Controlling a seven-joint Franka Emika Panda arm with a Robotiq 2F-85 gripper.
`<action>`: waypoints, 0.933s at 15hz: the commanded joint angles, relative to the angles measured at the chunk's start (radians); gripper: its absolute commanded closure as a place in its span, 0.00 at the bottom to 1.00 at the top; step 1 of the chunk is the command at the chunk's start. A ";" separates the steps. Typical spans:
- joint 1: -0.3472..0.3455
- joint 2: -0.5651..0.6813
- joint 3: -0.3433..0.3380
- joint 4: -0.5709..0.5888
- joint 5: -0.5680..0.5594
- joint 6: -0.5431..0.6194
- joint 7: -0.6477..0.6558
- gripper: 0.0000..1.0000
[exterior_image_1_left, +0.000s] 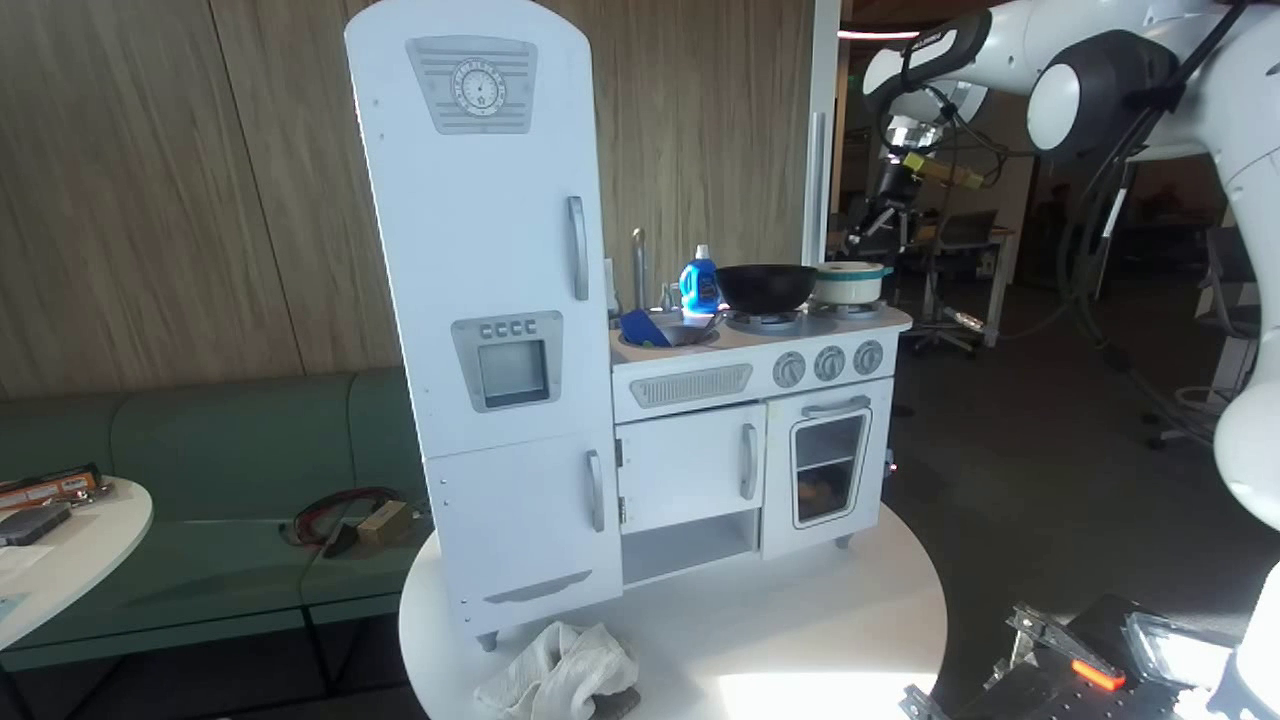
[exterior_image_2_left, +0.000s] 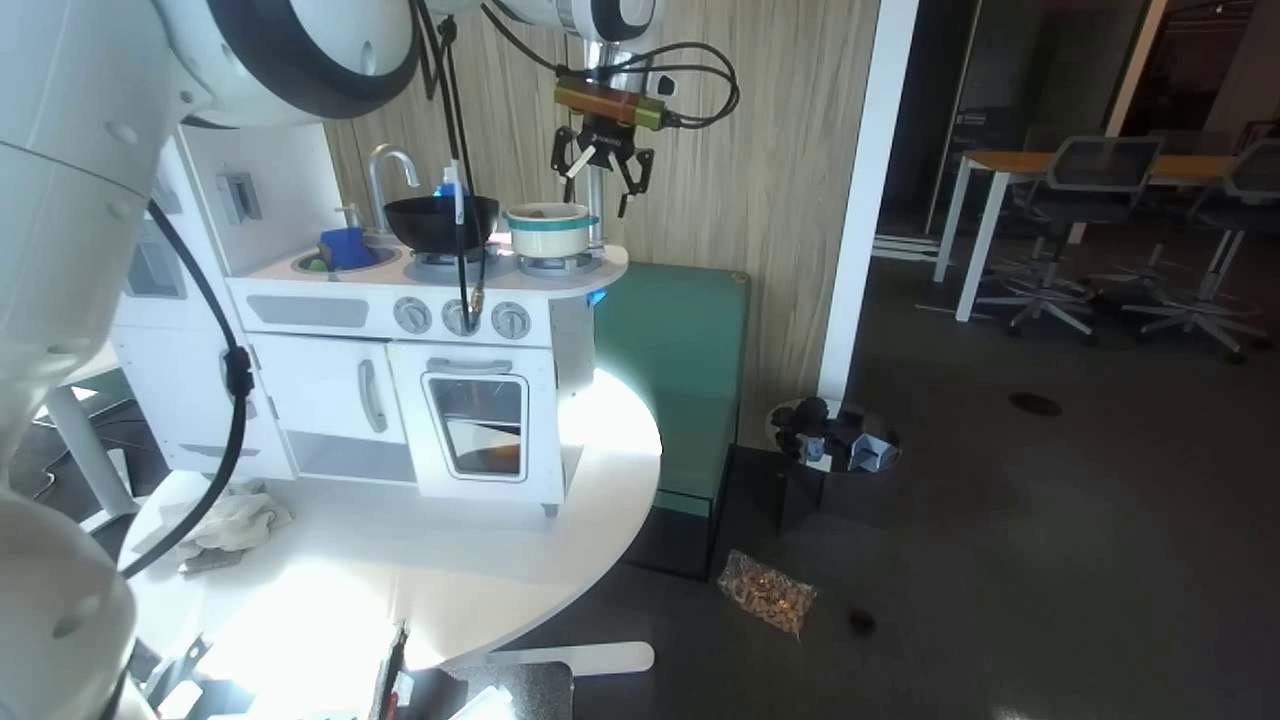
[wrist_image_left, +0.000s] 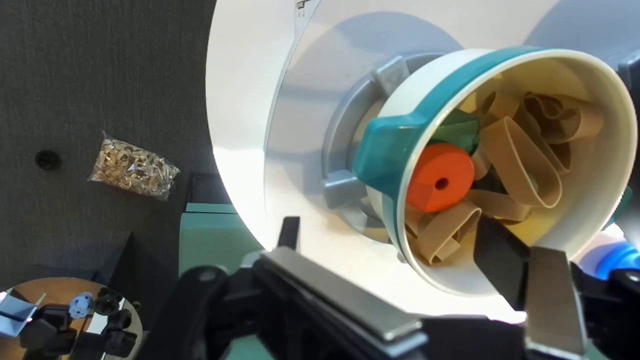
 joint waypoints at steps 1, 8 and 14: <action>-0.003 0.043 0.004 0.062 0.010 -0.022 0.027 0.00; -0.002 0.056 0.006 0.070 0.015 -0.023 0.034 0.48; 0.001 0.052 0.003 0.069 0.008 -0.041 0.055 0.92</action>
